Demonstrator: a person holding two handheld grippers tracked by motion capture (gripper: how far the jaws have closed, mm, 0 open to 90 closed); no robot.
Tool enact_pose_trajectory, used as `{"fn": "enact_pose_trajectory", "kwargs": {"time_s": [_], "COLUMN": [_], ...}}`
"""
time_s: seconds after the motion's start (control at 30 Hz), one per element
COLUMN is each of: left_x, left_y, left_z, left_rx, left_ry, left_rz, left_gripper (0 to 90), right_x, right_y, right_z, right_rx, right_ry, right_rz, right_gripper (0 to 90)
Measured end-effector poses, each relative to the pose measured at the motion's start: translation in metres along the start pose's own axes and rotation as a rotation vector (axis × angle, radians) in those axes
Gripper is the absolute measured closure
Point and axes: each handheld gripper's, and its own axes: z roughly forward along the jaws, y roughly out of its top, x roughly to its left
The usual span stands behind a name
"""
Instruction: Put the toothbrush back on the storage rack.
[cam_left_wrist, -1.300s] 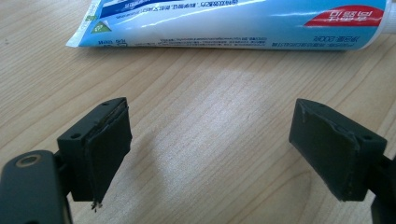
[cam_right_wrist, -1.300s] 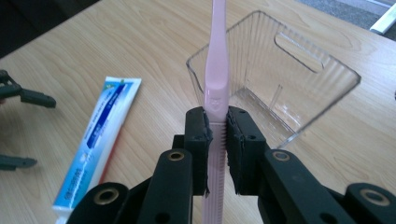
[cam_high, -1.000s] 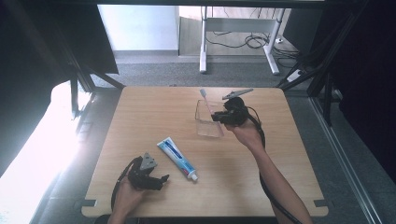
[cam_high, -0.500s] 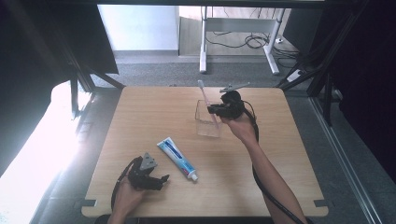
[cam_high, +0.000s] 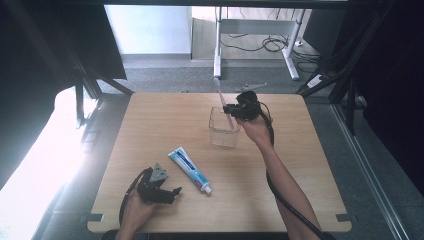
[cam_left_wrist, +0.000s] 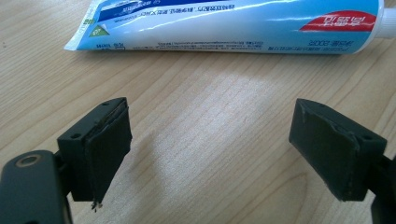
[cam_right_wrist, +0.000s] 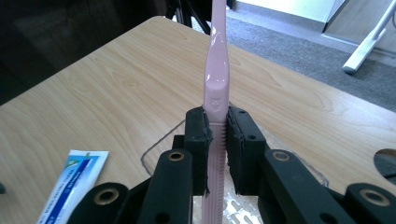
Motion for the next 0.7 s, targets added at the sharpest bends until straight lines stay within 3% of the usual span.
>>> {"fn": "enact_pose_trajectory", "kwargs": {"time_s": [0.7], "left_x": [0.001], "left_y": [-0.001], "left_z": [0.001], "left_rx": [0.009], "left_ry": [-0.005], "left_rz": [0.002], "left_gripper": [13.3], "right_x": [-0.007], "right_y": [-0.017], "right_z": [0.028], "right_rx": [0.086], "right_ry": [-0.04], "right_rz": [-0.06], "right_gripper": [79.3]}}
